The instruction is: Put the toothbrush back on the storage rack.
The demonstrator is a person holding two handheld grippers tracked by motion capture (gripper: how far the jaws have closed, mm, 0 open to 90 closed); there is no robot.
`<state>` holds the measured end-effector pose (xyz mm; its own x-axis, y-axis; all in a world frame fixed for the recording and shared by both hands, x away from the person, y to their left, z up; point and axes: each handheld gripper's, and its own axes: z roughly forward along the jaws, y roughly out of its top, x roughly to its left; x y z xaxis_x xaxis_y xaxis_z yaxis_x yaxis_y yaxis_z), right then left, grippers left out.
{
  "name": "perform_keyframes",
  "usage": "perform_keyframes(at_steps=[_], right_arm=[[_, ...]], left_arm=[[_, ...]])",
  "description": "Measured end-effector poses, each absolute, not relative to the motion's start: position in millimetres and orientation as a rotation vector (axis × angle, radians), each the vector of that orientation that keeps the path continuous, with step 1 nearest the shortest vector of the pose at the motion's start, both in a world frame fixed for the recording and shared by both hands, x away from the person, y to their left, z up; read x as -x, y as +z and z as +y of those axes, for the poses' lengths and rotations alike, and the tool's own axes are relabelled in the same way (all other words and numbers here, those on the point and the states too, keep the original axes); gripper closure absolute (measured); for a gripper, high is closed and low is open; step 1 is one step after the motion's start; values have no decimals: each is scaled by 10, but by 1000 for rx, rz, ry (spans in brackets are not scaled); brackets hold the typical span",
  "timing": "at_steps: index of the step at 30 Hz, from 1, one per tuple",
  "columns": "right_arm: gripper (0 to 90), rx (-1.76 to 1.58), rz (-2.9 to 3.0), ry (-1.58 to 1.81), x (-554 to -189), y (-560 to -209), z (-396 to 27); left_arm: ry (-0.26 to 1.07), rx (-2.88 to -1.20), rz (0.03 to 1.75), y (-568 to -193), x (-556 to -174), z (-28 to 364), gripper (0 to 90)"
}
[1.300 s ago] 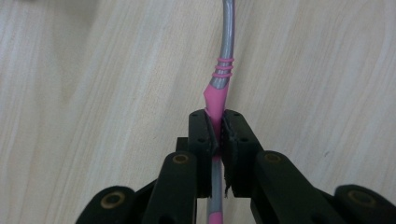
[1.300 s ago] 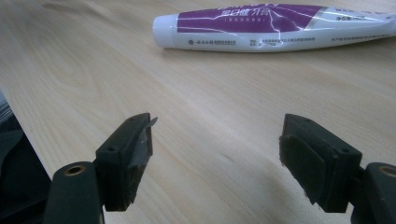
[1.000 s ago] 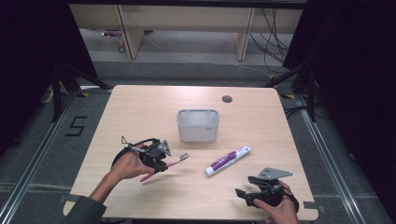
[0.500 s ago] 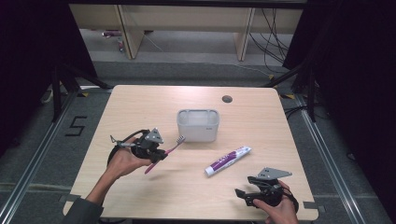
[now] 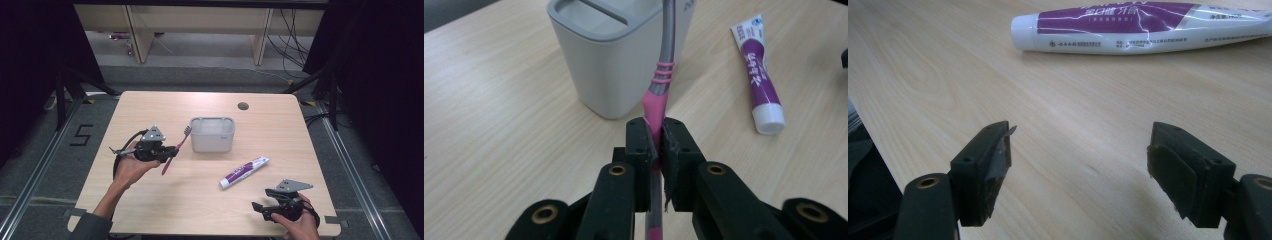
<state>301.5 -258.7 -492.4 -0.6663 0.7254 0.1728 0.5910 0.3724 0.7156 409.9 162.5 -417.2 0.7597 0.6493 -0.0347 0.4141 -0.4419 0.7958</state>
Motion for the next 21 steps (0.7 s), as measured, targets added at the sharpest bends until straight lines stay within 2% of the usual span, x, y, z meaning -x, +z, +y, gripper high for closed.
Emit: perform_keyframes(at_steps=[21], right_arm=[[262,-1192,2453,1170,-3016,-4920,-2589]], left_arm=[[407,-1801,900,-4051,-4206,1644,822]])
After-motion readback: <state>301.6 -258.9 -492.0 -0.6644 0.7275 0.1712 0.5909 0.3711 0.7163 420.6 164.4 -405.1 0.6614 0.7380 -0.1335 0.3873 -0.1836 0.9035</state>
